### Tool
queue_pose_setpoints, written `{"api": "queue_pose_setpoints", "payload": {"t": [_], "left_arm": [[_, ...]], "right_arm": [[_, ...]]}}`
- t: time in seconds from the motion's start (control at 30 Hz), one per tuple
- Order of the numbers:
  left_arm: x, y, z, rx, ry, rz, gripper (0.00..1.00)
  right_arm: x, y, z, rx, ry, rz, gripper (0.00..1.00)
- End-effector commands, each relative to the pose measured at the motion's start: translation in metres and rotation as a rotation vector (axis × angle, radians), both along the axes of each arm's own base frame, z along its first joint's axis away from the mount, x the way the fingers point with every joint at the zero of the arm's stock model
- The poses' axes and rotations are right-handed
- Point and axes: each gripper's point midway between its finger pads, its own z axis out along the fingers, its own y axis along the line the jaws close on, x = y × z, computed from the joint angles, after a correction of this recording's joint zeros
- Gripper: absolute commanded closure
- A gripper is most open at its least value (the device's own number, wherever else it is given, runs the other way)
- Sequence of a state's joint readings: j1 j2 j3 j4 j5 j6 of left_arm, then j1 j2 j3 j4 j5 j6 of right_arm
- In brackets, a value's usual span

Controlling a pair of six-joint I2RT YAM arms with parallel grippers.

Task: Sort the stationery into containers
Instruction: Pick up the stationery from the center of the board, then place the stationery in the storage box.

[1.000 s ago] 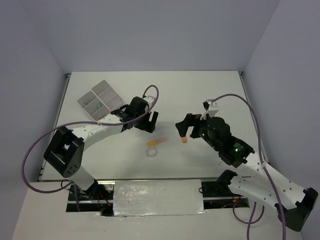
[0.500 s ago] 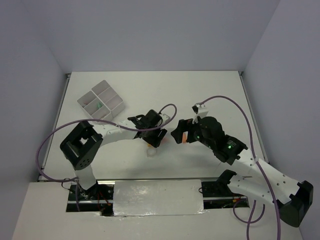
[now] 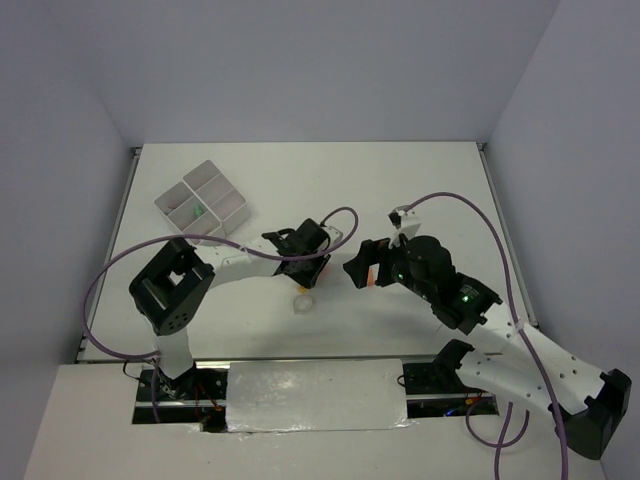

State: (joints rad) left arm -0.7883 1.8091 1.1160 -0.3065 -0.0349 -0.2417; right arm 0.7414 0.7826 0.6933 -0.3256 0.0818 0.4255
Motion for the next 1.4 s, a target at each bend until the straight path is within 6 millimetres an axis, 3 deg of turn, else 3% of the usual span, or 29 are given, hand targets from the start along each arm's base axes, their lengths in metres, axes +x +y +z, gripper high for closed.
{"api": "queue_pose_setpoints", "payload": {"t": [0.0,0.1,0.27,0.37,0.47,0.6,0.73,0.8,0.83,1.0,1.23,1.37], "left_arm": [[0.006,0.009,-0.002,0.058,-0.034,0.028,1.00],[0.016,0.002,0.021,0.003,-0.105,0.023,1.00],[0.020,-0.016,0.079,-0.176,-0.224,-0.023,1.00],[0.016,-0.018,0.108,-0.251,-0.264,-0.018,1.00],[0.030,0.001,0.135,-0.233,-0.353,0.119,1.00],[0.063,0.045,0.196,-0.245,-0.600,0.388,1.00],[0.100,0.113,0.237,-0.308,-0.781,0.695,1.00],[0.113,0.138,0.246,-0.339,-0.816,0.778,1.00],[0.125,0.163,0.249,-0.350,-0.834,0.851,1.00],[0.159,0.216,0.270,-0.412,-0.991,0.983,1.00],[0.198,0.242,0.266,-0.474,-1.105,1.024,0.98],[0.209,0.252,0.244,-0.457,-1.117,1.059,0.96]], "right_arm": [[0.003,-0.007,0.019,0.049,-0.080,-0.034,0.00],[0.007,-0.018,0.029,0.080,-0.108,-0.105,0.00],[0.012,-0.053,0.040,0.120,-0.130,-0.285,0.00],[0.005,-0.053,0.056,0.169,-0.206,-0.242,0.00],[0.003,-0.052,0.059,0.181,-0.207,-0.228,0.00],[0.001,-0.037,0.055,0.183,-0.186,-0.160,0.00],[-0.004,-0.023,0.052,0.191,-0.170,-0.083,0.00],[-0.004,-0.022,0.050,0.181,-0.171,-0.072,0.00],[-0.004,-0.022,0.049,0.176,-0.170,-0.068,0.00],[-0.006,-0.017,0.043,0.170,-0.168,-0.037,0.00],[-0.006,-0.007,0.037,0.159,-0.153,0.011,0.00],[-0.005,-0.004,0.034,0.142,-0.157,0.032,0.00]]}}
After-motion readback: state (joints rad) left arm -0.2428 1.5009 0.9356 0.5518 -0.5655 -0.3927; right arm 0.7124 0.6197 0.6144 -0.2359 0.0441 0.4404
